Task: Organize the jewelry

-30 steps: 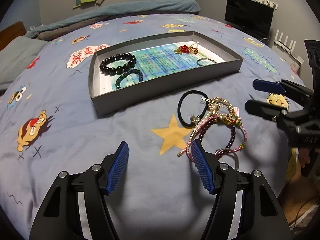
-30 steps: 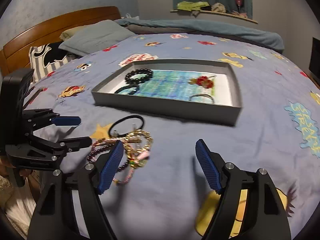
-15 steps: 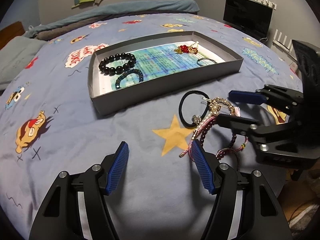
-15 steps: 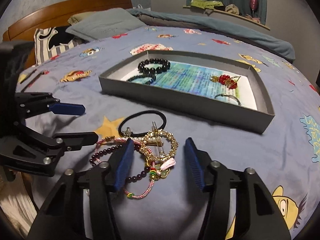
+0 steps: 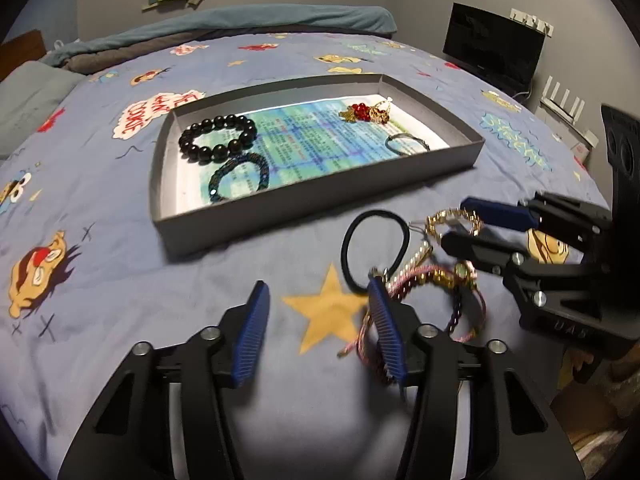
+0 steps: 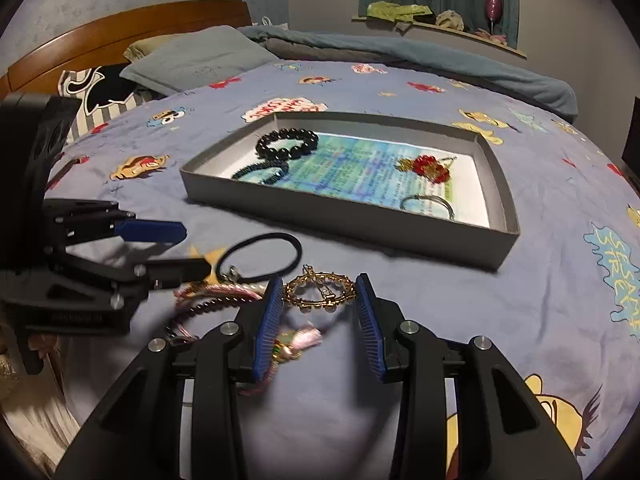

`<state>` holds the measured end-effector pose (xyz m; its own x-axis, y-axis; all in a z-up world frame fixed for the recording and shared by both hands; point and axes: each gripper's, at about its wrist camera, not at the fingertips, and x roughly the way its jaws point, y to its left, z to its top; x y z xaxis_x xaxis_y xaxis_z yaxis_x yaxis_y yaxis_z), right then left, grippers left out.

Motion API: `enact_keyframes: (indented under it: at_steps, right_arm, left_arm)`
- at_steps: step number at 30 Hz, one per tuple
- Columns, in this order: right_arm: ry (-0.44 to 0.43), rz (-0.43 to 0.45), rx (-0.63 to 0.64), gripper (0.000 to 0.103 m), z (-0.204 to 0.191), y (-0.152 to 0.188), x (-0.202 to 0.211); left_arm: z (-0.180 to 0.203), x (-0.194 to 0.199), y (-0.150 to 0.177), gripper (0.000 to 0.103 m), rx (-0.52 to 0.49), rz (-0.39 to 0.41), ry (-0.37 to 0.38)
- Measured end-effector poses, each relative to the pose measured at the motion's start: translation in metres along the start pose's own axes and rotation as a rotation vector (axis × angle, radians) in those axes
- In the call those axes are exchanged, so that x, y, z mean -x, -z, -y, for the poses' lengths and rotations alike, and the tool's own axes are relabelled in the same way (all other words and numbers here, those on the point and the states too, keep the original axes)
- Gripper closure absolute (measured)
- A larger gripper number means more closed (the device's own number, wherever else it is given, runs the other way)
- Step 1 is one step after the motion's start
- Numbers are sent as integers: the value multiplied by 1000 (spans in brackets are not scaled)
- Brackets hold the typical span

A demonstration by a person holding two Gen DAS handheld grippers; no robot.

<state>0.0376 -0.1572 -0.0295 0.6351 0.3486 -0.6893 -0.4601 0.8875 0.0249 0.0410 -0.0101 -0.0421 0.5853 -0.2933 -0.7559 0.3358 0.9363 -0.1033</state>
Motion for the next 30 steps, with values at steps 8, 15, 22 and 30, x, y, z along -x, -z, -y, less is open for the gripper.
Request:
enact_keyframes:
  at_steps: [8,15,22,30]
  right_arm:
    - [31,-21,-2,65,9,3,-2]
    - [45,-43,30,64,6,7,-10]
    - [60,-47,63,62,2,6,-16]
    - [46,-15,40,63,6,3,-4]
  left_arm:
    - [4,-14,-13,67,5,5,27]
    - [11,-30,-20,72,-40,-11,0]
    - [19,-45,-19,77,-128,-54,-34]
    - [26,-21,-23,99,-192,20,-64]
